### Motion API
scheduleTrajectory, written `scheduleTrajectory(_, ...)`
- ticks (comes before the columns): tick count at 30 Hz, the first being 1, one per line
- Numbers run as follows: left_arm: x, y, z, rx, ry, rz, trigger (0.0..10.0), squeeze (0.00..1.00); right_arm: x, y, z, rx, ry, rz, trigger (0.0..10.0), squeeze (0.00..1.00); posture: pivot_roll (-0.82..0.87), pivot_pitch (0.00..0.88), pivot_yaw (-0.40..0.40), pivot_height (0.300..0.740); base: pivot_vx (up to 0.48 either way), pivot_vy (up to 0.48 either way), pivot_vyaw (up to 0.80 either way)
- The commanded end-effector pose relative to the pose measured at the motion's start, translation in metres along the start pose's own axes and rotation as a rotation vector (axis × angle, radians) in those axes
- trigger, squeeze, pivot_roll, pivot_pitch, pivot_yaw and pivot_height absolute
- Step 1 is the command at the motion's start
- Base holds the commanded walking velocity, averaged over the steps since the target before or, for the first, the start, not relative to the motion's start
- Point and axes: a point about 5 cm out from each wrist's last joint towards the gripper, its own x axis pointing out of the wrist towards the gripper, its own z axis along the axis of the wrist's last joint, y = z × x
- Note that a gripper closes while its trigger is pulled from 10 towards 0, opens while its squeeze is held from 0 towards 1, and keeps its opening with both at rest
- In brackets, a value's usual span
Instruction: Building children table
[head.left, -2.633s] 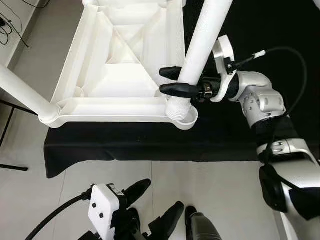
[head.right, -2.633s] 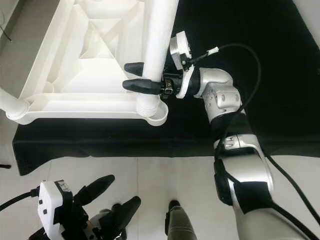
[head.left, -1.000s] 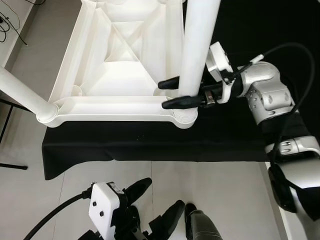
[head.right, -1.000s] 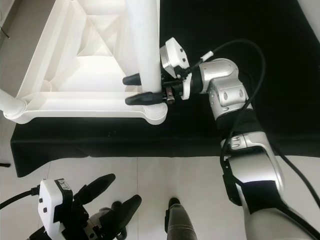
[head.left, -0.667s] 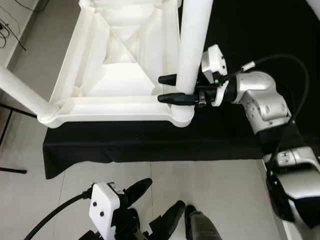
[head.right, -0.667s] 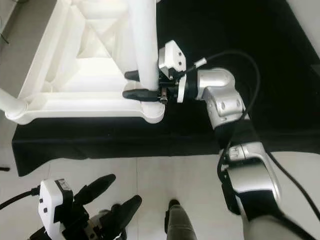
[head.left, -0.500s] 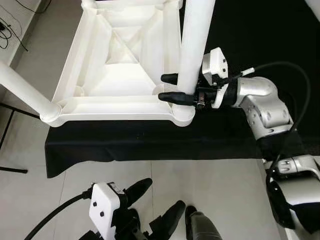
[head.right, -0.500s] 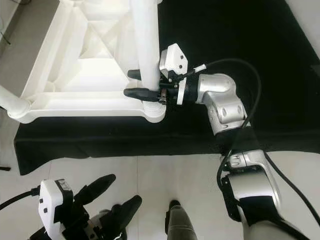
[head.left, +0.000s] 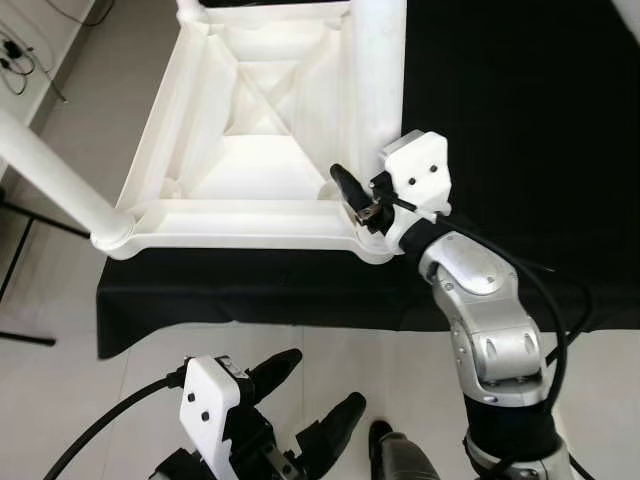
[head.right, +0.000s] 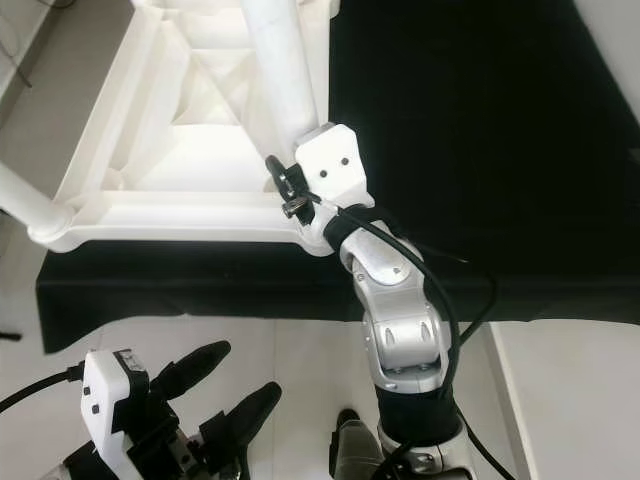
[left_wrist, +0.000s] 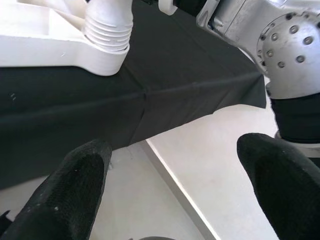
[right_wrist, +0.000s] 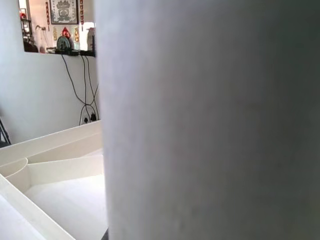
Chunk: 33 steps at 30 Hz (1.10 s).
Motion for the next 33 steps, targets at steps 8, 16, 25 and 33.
scheduleTrajectory(8,0.002,0.006,-0.004,0.003,0.000,0.014,10.0,0.00,-0.008,0.012,-0.055,0.198,0.290,-0.104,10.0,0.00,0.03,0.318,0.030,0.740,0.000,0.000,0.00)
scheduleTrajectory(16,0.002,0.009,-0.004,0.012,-0.001,0.012,10.0,0.00,-0.025,0.021,-0.057,0.339,0.211,-0.166,10.0,0.00,0.04,0.316,0.035,0.740,0.000,0.000,0.00)
scheduleTrajectory(25,0.002,0.010,-0.003,0.016,0.000,0.010,10.0,0.00,-0.026,0.032,-0.040,0.353,0.055,0.022,10.0,0.00,0.04,0.317,0.040,0.740,0.000,0.000,0.00)
scheduleTrajectory(33,0.003,0.011,-0.003,0.018,-0.002,0.009,10.0,0.00,-0.021,0.034,-0.023,0.242,-0.065,0.282,10.0,0.00,0.04,0.320,0.040,0.740,0.000,0.000,0.00)
